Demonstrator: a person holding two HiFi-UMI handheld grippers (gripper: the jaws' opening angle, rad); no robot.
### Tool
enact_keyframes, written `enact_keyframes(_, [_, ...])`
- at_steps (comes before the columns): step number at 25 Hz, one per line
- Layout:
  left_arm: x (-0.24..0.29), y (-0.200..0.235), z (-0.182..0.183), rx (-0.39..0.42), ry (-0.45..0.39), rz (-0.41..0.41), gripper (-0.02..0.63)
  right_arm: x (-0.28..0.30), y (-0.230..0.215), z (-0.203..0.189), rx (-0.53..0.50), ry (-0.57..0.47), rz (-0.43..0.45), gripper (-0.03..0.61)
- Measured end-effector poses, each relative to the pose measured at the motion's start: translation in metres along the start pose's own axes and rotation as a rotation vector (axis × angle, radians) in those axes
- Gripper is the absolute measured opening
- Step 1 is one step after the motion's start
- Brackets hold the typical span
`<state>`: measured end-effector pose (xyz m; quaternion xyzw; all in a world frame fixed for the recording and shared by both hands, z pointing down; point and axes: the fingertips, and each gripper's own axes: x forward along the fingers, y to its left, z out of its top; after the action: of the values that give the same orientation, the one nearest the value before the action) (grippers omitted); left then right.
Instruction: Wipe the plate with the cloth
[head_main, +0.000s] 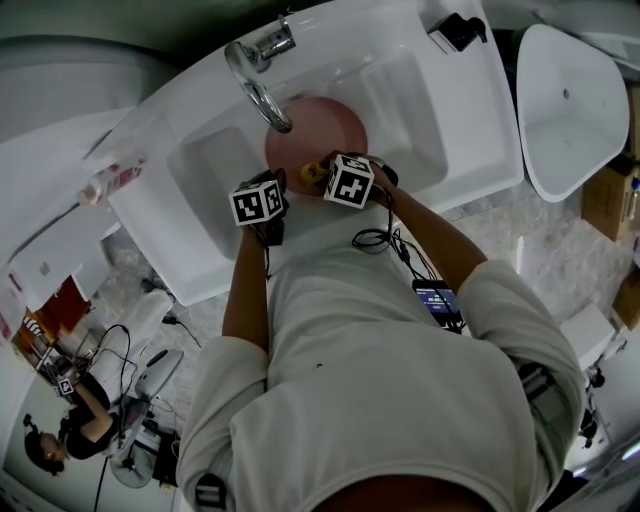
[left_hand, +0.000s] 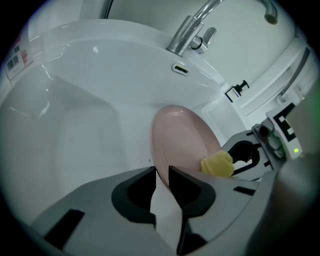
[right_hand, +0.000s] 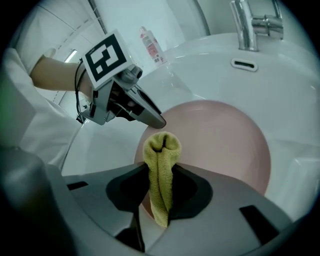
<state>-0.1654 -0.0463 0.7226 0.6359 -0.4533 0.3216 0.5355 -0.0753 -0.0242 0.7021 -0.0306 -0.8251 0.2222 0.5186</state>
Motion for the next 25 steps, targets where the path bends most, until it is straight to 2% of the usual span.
enact_keyframes(4, [0.002, 0.008, -0.006, 0.029, 0.045, 0.056, 0.1, -0.021, -0.011, -0.003, 0.032, -0.062, -0.049, 0.097])
enact_keyframes(11, [-0.019, 0.015, -0.001, 0.033, -0.008, 0.147, 0.129, -0.055, -0.028, 0.006, 0.117, -0.213, -0.142, 0.097])
enact_keyframes(14, [-0.041, 0.015, 0.006, 0.0, -0.087, 0.177, 0.123, -0.066, -0.033, 0.012, 0.161, -0.294, -0.179, 0.095])
enact_keyframes(17, [-0.065, 0.009, 0.013, -0.029, -0.193, 0.176, 0.04, -0.081, -0.035, 0.018, 0.132, -0.335, -0.251, 0.093])
enact_keyframes(22, [-0.092, -0.021, 0.019, 0.042, -0.311, 0.154, 0.025, -0.11, -0.034, 0.035, 0.138, -0.418, -0.346, 0.093])
enact_keyframes(25, [-0.106, -0.041, 0.016, 0.043, -0.369, 0.118, 0.025, -0.126, -0.027, 0.038, 0.162, -0.465, -0.409, 0.094])
